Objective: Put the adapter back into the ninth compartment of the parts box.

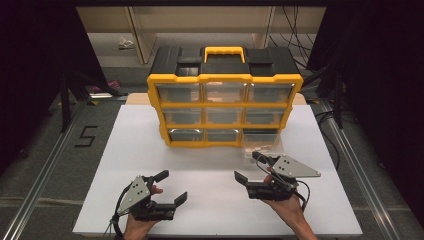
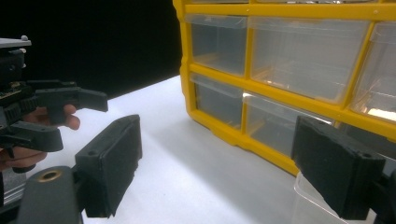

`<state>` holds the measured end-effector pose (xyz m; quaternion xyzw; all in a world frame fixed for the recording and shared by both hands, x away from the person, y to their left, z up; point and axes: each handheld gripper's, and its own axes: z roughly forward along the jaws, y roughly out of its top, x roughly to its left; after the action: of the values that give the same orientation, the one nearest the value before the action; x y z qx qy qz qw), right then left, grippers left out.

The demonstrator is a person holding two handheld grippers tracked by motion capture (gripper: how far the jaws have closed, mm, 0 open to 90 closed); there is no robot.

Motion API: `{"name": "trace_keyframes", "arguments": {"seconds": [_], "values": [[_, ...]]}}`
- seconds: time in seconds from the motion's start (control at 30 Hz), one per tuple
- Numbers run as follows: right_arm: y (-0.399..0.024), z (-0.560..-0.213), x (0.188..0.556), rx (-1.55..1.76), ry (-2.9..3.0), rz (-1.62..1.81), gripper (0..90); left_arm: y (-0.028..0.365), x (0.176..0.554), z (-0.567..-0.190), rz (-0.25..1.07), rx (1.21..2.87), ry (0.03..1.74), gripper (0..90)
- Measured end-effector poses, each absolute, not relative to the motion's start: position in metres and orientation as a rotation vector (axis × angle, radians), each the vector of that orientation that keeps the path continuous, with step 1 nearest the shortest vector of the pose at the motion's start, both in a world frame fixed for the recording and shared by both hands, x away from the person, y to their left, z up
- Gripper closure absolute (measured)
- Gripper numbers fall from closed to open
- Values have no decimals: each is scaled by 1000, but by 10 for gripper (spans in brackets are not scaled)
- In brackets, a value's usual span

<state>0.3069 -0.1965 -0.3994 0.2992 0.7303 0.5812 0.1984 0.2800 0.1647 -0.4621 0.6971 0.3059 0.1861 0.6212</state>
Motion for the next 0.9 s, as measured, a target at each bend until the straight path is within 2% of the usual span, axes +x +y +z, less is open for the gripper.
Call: {"name": "trace_keyframes", "arguments": {"seconds": [0.9], "values": [[-201,-407,301,828,2039,1622,171,165,280,-462,425,1602,701,83]]}}
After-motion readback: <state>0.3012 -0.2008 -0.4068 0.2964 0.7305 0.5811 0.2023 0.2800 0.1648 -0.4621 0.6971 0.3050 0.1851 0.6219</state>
